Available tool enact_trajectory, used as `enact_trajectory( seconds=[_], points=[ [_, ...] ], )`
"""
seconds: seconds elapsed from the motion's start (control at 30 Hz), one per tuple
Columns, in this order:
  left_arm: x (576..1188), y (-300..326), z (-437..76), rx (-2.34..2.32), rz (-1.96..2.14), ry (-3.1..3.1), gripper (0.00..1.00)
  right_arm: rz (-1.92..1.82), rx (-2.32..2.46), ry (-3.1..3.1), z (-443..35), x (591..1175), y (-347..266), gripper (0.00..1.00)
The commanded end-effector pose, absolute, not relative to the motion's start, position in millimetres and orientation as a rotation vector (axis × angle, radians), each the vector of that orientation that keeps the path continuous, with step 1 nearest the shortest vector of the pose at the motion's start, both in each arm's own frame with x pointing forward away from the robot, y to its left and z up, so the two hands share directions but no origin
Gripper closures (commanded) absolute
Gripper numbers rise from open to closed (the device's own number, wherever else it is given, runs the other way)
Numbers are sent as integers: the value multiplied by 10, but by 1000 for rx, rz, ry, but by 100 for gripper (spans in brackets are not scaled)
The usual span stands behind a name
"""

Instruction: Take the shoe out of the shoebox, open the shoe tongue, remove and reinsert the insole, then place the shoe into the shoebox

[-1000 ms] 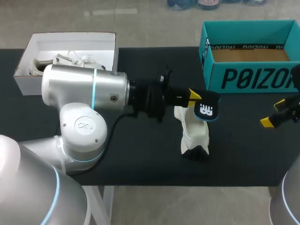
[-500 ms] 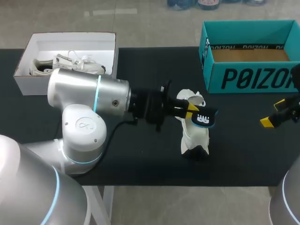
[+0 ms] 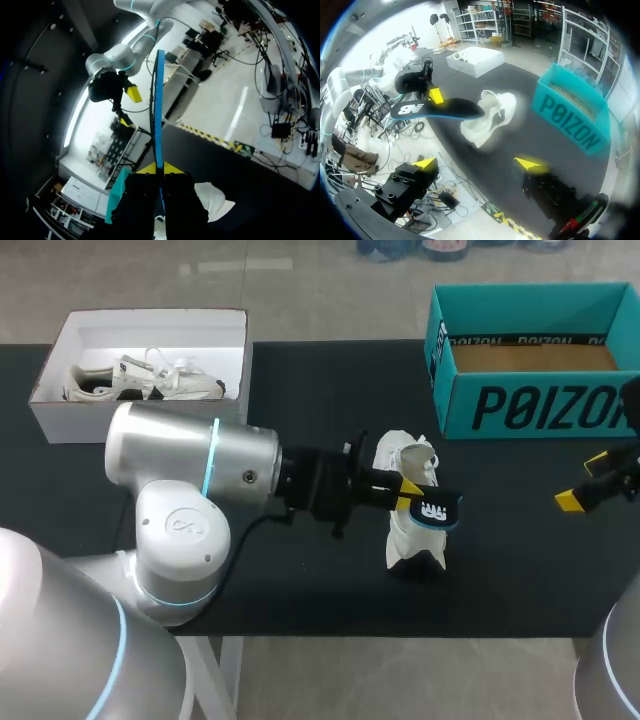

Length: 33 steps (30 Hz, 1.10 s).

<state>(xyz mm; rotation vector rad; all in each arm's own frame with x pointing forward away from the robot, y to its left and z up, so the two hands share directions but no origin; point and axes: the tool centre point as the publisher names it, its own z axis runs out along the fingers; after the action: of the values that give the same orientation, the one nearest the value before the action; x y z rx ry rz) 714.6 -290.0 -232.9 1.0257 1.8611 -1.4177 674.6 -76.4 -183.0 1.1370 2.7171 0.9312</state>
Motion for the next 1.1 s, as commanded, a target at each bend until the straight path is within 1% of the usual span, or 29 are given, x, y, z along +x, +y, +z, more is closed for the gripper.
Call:
enact_trajectory(
  seconds=[0.03,0.67,0.87,1.1],
  points=[
    [7103,-2915,-2372,1008,-1410,1864,100,931,1137,2708,-1836,6699,-766,0],
    [7211,-2882,-2699,964,-1390,1814,100,931,1137,2708,-1836,6699,-766,0],
    [7268,-2978,-2708,982,-1392,1807,100,931,1137,2708,-1836,6699,-766,0],
    [7336,-2933,-2766,977,-1361,1839,100,931,1137,2708,-1836,6699,-766,0]
  ],
)
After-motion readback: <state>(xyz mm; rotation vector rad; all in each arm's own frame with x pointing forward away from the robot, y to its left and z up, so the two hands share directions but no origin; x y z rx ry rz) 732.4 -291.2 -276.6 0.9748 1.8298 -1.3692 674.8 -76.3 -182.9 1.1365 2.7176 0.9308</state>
